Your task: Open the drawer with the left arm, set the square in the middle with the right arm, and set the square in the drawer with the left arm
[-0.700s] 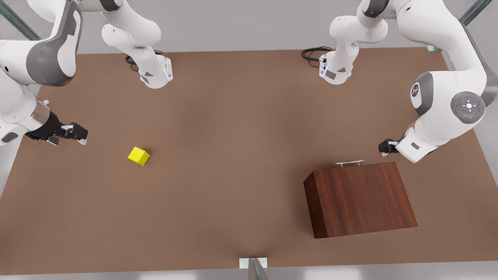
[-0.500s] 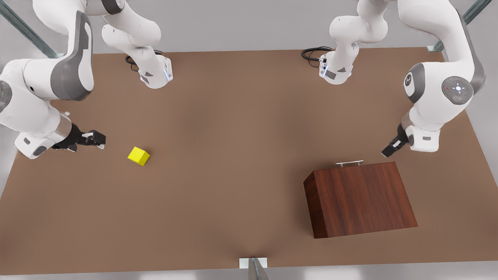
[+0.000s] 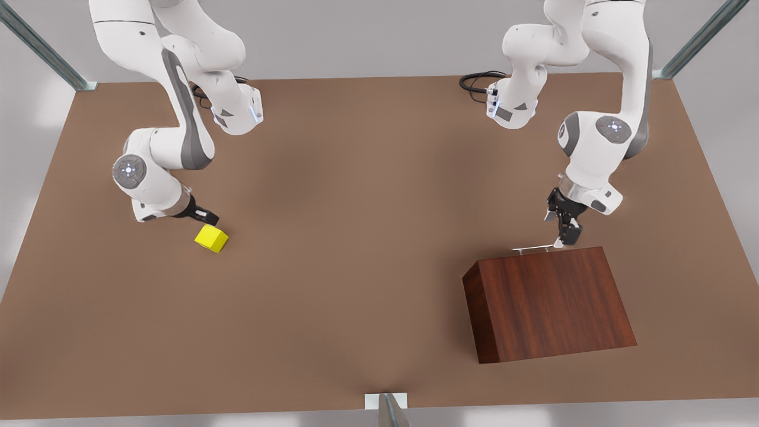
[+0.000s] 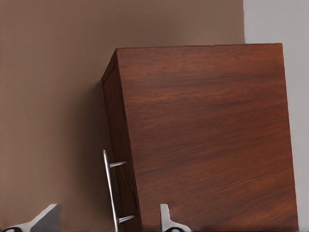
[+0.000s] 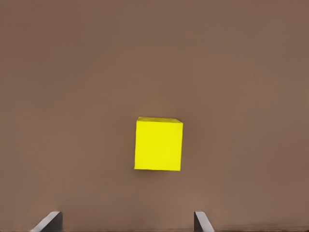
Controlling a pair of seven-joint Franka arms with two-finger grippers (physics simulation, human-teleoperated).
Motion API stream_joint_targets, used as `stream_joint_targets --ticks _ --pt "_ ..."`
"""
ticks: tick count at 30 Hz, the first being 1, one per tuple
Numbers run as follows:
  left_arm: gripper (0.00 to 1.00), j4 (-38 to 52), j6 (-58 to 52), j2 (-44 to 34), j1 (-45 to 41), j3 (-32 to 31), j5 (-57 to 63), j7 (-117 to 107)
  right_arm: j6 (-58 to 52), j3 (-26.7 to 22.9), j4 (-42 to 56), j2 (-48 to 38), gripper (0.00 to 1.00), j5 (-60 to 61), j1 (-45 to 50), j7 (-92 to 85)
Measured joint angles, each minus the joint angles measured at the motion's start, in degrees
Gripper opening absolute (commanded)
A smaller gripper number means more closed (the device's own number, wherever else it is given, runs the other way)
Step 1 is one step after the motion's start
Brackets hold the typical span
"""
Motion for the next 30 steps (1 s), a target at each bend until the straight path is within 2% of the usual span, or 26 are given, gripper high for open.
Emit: stream_joint_targets --ticks 10,21,27,30 --pt "1.00 -5.81 7.17 1.33 0.09 -0.47 -0.06 -3.25 9.91 -0.47 -0.12 10.11 1.00 3.61 -3.93 -0.13" --pt "1.00 -6.03 12.30 5.47 -4.11 -0.56 -0.06 -5.45 20.96 -0.56 -3.33 17.68 1.00 3.97 -4.38 -3.88" --pt "1.00 -5.86 14.73 7.55 -3.48 -0.48 -0.06 -5.45 20.98 -0.56 -2.98 18.29 0.66 3.96 -4.12 -4.53" --pt "1.00 -5.86 15.35 8.55 -3.28 -0.48 -0.06 -5.45 20.43 -0.56 -2.80 17.78 0.60 3.96 -3.85 -4.45"
